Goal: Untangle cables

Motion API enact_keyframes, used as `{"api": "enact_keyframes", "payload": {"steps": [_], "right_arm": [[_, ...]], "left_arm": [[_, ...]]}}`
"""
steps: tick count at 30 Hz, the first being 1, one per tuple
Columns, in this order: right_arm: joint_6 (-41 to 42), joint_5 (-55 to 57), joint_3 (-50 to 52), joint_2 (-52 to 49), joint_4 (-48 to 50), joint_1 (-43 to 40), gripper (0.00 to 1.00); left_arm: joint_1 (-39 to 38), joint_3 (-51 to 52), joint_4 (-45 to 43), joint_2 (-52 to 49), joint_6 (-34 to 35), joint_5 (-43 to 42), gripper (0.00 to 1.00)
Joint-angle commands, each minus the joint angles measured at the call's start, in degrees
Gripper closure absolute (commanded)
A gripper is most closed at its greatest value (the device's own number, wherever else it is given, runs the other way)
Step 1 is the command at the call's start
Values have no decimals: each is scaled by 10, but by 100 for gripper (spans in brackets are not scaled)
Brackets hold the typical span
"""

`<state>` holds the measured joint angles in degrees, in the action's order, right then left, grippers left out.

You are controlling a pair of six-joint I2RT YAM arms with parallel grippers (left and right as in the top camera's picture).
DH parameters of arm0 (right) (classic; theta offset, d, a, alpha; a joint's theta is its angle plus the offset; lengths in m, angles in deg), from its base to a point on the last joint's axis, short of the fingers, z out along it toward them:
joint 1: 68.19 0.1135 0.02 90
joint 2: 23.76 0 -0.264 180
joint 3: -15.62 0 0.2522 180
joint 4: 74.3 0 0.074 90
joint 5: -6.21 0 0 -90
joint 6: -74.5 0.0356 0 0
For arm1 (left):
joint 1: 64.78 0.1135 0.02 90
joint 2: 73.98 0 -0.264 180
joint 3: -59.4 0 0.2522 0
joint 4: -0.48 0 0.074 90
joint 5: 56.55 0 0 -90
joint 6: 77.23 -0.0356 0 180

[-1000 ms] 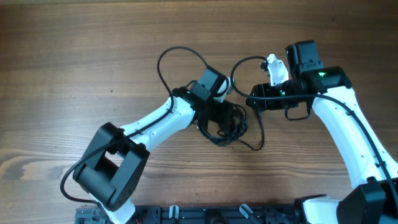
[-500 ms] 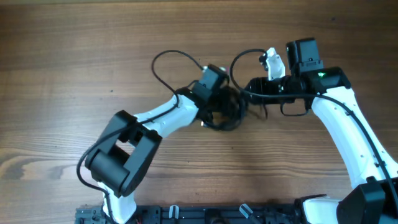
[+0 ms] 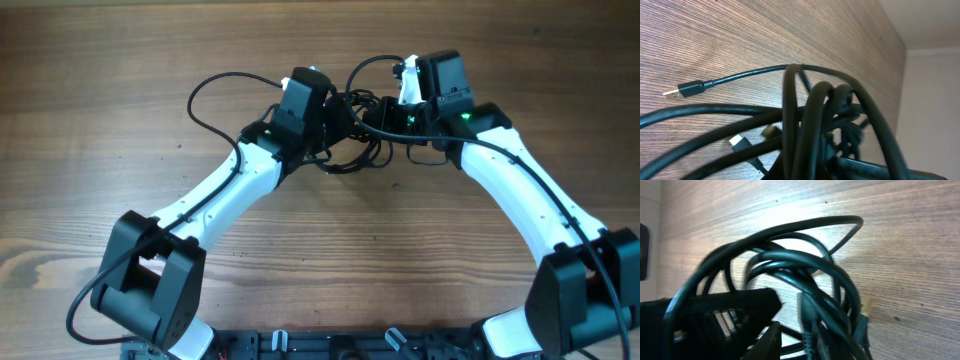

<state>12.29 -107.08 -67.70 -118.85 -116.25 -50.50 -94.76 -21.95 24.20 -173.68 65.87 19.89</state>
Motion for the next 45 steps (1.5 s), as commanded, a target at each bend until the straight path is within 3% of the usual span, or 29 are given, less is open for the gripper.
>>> {"api": "enact_keyframes", "payload": {"steps": [1, 5, 8, 10, 11, 16, 20, 23, 26, 27, 29, 31, 35, 43, 45], "right_arm": [[30, 48, -1, -38, -4, 1, 81], [38, 82, -1, -54, -3, 1, 79], [20, 18, -1, -68, 3, 2, 79], [4, -35, -1, -73, 5, 1, 87], [-15, -70, -1, -72, 5, 1, 96], [-68, -182, -1, -24, 3, -21, 96], [-98, -264, -1, 102, -20, -31, 96], [-115, -260, -1, 155, -71, -31, 96], [-80, -132, -1, 149, -130, -31, 95], [-64, -95, -1, 142, -132, -31, 87], [-49, -54, -1, 126, -123, -31, 66], [-72, -78, -1, 106, -111, -31, 65], [-143, -98, -1, 94, -75, -31, 63], [-125, -139, -1, 70, 19, -21, 58], [-107, -139, -1, 40, 51, -10, 64]], "left_arm": [[23, -12, -19, 32, 5, -97, 96], [49, -12, -19, 53, 5, -158, 96], [54, -12, -35, 56, 6, -164, 96], [55, -12, -69, 56, 5, -164, 96], [60, -12, -75, 56, 6, -141, 96], [76, -12, -39, 56, 5, 49, 96], [81, -12, -14, 56, 0, 119, 96], [81, -12, -22, 56, 1, 119, 96], [81, -12, -68, 60, 2, 67, 96], [81, -12, -91, 63, 9, 26, 96], [86, -12, -128, 72, 94, -57, 96], [104, -12, -144, 73, 234, -123, 96], [116, -12, -134, 72, 415, -154, 96], [109, -12, -134, 72, 439, -203, 96], [98, -12, -134, 72, 439, -212, 96]]}}
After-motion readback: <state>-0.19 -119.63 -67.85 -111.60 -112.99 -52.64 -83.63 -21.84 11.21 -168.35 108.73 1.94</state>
